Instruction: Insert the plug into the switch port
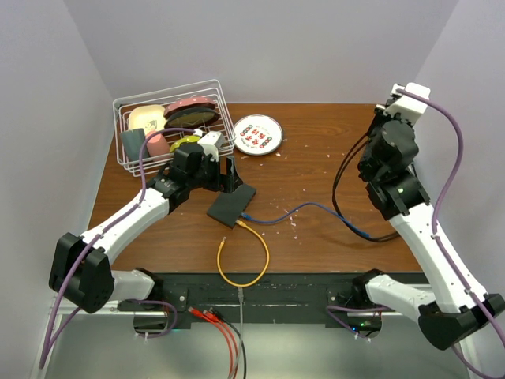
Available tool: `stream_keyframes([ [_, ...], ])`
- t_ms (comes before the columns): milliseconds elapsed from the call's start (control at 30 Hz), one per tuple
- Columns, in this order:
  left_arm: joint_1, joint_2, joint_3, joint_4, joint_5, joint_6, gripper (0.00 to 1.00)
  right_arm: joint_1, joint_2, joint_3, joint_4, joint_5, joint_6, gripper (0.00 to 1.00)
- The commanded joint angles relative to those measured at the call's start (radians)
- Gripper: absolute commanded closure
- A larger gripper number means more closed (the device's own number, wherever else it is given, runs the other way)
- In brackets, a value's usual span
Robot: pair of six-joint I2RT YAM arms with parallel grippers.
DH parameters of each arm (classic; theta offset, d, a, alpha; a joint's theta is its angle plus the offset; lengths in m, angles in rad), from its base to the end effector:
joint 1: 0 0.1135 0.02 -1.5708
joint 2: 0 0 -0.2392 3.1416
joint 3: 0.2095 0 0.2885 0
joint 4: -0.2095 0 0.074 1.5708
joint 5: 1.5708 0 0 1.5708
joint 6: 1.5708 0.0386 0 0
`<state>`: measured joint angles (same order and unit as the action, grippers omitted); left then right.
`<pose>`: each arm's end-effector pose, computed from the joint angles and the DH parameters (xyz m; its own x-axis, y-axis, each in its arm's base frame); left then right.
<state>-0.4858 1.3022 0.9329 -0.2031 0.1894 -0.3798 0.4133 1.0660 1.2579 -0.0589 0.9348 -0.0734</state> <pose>0.2932 -0.1630 0.2376 -0.6667 -0.0597 -0.7429 0.3783 0.8317 -0.4063 0.2560 0.0784 0.4484 0.0851 -0.0103 -0.9963 0.4993 0.8658 0.0337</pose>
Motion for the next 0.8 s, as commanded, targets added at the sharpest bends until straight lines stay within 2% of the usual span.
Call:
stream_keyframes([
  [0, -0.004, -0.012, 0.029, 0.024, -0.007, 0.021, 0.10, -0.002, -0.066, 0.006, 0.125, -0.065, -0.022, 1.00],
  [100, -0.002, -0.011, 0.027, 0.027, -0.007, 0.019, 0.10, -0.002, -0.109, 0.002, 0.136, -0.140, 0.003, 1.00],
  [200, -0.004, -0.009, 0.026, 0.028, -0.008, 0.018, 0.10, -0.001, -0.113, -0.002, 0.110, -0.296, 0.029, 1.00],
  [333, -0.002, -0.006, 0.024, 0.031, -0.007, 0.018, 0.10, -0.002, -0.028, 0.043, -0.098, -0.552, 0.055, 1.00],
  [367, -0.002, -0.004, 0.021, 0.031, -0.008, 0.018, 0.10, -0.001, -0.018, 0.032, -0.119, -0.630, 0.057, 1.00],
  [600, -0.002, 0.006, 0.018, 0.031, -0.016, 0.025, 0.10, -0.001, 0.069, -0.165, -0.177, -0.910, 0.107, 1.00],
  [767, -0.004, 0.026, 0.018, 0.047, -0.004, 0.019, 0.10, -0.001, 0.202, -0.207, -0.214, -1.047, 0.118, 1.00],
])
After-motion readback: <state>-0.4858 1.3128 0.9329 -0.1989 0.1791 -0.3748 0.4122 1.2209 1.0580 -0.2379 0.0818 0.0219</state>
